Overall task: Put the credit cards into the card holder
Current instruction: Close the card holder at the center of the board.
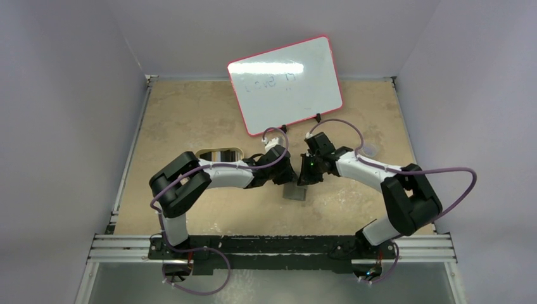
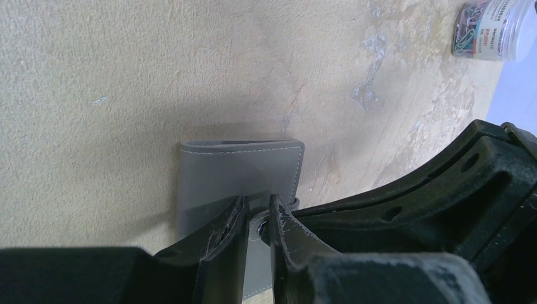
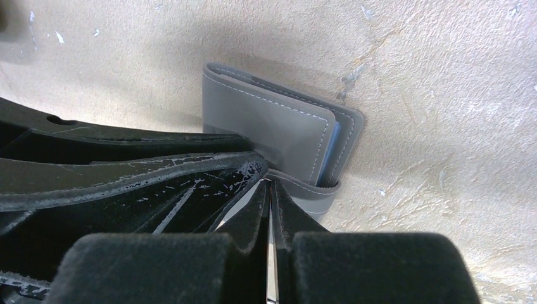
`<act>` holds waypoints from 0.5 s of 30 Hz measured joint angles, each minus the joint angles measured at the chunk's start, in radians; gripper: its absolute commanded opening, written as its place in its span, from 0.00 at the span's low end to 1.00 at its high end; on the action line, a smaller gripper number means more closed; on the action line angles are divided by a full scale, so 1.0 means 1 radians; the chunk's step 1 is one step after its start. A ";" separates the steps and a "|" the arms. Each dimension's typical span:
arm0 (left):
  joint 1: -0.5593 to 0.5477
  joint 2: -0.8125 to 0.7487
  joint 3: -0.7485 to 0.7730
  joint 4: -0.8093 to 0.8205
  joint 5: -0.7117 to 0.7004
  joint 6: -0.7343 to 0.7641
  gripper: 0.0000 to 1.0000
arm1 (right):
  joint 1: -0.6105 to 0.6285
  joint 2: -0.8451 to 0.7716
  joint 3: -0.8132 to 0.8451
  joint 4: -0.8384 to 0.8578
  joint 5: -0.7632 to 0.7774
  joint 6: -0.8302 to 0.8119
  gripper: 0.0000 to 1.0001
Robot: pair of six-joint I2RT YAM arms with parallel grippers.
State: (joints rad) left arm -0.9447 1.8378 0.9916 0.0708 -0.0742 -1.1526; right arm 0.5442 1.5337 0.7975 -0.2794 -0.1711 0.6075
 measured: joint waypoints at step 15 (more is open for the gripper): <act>0.011 -0.082 -0.002 -0.125 -0.085 0.011 0.37 | 0.018 -0.061 0.022 -0.010 0.048 -0.009 0.30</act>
State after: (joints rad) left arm -0.9340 1.7557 0.9897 -0.0540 -0.1593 -1.1412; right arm 0.5625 1.4727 0.8196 -0.2897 -0.1230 0.5987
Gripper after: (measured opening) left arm 0.302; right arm 0.211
